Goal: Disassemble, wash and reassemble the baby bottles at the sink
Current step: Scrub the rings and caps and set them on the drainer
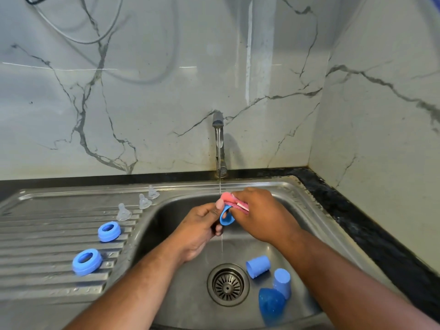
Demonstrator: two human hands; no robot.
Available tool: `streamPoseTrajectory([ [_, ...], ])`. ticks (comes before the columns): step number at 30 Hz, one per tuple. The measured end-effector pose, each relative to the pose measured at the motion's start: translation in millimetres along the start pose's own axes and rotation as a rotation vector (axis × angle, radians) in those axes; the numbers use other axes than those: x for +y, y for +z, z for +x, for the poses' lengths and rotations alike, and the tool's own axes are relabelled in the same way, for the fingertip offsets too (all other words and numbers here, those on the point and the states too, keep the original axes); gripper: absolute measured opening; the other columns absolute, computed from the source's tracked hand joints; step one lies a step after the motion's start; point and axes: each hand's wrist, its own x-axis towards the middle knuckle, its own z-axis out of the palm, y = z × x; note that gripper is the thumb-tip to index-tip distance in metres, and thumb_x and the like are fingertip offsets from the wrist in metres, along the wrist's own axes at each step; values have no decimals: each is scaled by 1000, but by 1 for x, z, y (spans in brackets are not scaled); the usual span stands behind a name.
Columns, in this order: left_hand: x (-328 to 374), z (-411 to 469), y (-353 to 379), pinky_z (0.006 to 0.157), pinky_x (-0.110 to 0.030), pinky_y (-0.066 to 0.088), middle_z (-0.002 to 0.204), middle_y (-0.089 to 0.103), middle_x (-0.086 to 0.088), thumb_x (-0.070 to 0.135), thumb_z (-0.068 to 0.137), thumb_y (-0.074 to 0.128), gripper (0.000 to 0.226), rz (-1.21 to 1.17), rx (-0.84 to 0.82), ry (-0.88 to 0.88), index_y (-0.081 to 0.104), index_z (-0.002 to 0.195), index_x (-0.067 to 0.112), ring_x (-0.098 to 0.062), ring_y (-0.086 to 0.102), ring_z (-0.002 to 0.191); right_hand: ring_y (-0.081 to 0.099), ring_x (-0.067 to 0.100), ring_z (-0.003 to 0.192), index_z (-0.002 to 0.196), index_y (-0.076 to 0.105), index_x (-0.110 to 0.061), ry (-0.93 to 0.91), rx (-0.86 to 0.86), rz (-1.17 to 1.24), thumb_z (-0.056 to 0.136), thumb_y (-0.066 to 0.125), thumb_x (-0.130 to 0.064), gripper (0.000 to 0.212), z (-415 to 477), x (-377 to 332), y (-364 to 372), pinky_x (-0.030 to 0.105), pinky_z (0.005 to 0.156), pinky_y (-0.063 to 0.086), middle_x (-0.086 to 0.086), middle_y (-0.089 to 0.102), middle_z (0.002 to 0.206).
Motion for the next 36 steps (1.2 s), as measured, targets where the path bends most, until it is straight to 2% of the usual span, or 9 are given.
streamPoseTrajectory([
  [6,1,0,2,65,-24,39,78,57,-1,41,90,58,30,20,-17,49,78,85,20,-10,39,66,55,13,64,73,58,-28,142,-31,66,98,56,-35,26,1,9,1,28,54,33,-5,55,70],
  [8,0,0,4,63,-24,38,76,55,-1,40,91,57,30,2,-15,39,77,84,19,-10,39,64,60,17,77,94,67,-29,82,-17,5,98,55,-36,15,-1,8,0,28,57,35,-7,56,79],
  [12,0,1,5,56,-24,37,71,54,-3,38,96,54,35,-3,2,-10,71,85,10,-9,40,58,55,11,94,134,55,-40,-107,22,-176,101,53,-40,33,-4,2,-5,28,68,38,-13,49,104],
  [16,-1,0,2,62,-25,37,77,57,-3,41,92,58,33,40,-10,42,78,84,17,-10,39,63,55,14,81,110,68,-29,41,-29,-77,100,55,-40,20,-1,2,-2,25,58,33,-10,52,86],
  [20,2,-1,4,69,-25,35,79,62,3,34,96,51,33,-41,-96,104,80,84,22,-9,37,67,59,22,70,86,71,-15,90,-34,17,98,54,-38,31,0,10,-5,37,61,44,3,63,72],
  [24,3,2,4,65,-26,38,78,57,-2,40,92,59,32,-62,-11,34,81,93,16,-10,40,65,57,17,85,106,68,-29,1,64,-166,101,49,-44,26,-5,5,-9,32,64,39,-7,52,85],
  [29,-1,2,0,57,-21,35,85,48,-9,45,88,67,36,169,18,53,77,99,12,-7,36,63,56,13,93,133,56,-45,-77,55,-223,98,53,-38,36,-7,-2,-12,21,59,32,-9,54,105],
  [33,0,-1,0,59,-20,35,88,54,-4,33,90,63,19,71,-52,99,75,94,19,-6,38,69,59,14,98,127,61,-41,4,75,-111,96,55,-39,32,-6,-3,-14,31,78,49,-8,62,106],
  [36,2,-2,-1,61,-21,34,97,51,-9,30,95,60,19,52,-108,129,74,101,19,-8,39,74,58,14,88,113,66,-37,48,96,-74,96,55,-42,21,-5,-3,-16,32,72,48,-8,65,98],
])
